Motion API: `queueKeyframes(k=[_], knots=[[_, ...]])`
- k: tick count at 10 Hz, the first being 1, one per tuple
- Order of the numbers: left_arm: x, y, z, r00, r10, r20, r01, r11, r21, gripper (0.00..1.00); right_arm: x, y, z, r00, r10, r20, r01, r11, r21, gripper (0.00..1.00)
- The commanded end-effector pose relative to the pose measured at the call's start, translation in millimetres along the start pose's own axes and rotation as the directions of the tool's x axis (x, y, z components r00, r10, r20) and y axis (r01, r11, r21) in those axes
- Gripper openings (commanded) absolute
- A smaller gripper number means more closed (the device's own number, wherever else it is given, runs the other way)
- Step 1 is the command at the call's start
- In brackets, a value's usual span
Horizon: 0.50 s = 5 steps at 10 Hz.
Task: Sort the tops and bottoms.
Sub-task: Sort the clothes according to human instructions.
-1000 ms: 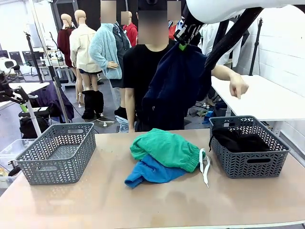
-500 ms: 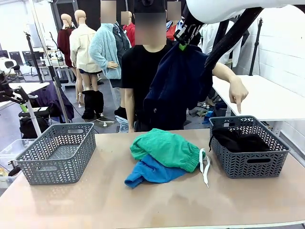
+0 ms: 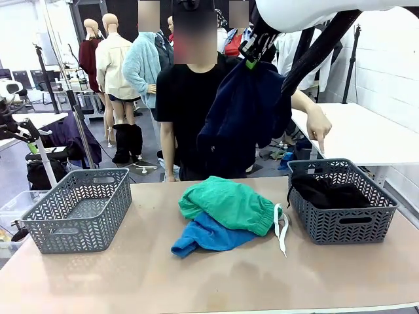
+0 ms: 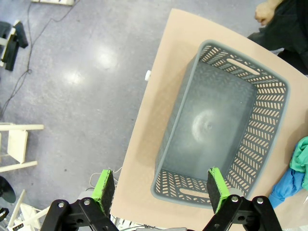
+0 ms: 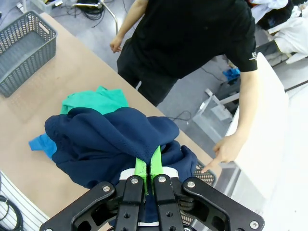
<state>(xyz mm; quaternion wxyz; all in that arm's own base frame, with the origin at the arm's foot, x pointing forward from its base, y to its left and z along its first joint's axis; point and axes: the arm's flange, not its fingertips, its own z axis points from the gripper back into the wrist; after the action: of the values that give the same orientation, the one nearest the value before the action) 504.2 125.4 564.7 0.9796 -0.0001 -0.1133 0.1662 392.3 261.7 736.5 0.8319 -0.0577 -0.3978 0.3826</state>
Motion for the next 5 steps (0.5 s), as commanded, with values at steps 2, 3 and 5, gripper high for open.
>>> queueKeyframes(k=[2, 3, 5], knots=[[-1.8, 0.0, 0.1, 1.0, 0.016, 0.001, -0.016, 1.0, 0.025, 1.0, 2.3, -2.3, 1.9, 1.0, -0.002, 0.003, 0.002, 1.0, -0.002, 0.0], [-1.8, 0.0, 0.1, 1.0, 0.016, 0.001, -0.016, 1.0, 0.025, 1.0, 2.3, -2.3, 1.9, 1.0, -0.002, 0.003, 0.002, 1.0, -0.002, 0.0], [-1.8, 0.0, 0.1, 1.0, 0.016, 0.001, -0.016, 1.0, 0.025, 1.0, 2.3, -2.3, 1.9, 1.0, -0.002, 0.003, 0.002, 1.0, -0.002, 0.0]])
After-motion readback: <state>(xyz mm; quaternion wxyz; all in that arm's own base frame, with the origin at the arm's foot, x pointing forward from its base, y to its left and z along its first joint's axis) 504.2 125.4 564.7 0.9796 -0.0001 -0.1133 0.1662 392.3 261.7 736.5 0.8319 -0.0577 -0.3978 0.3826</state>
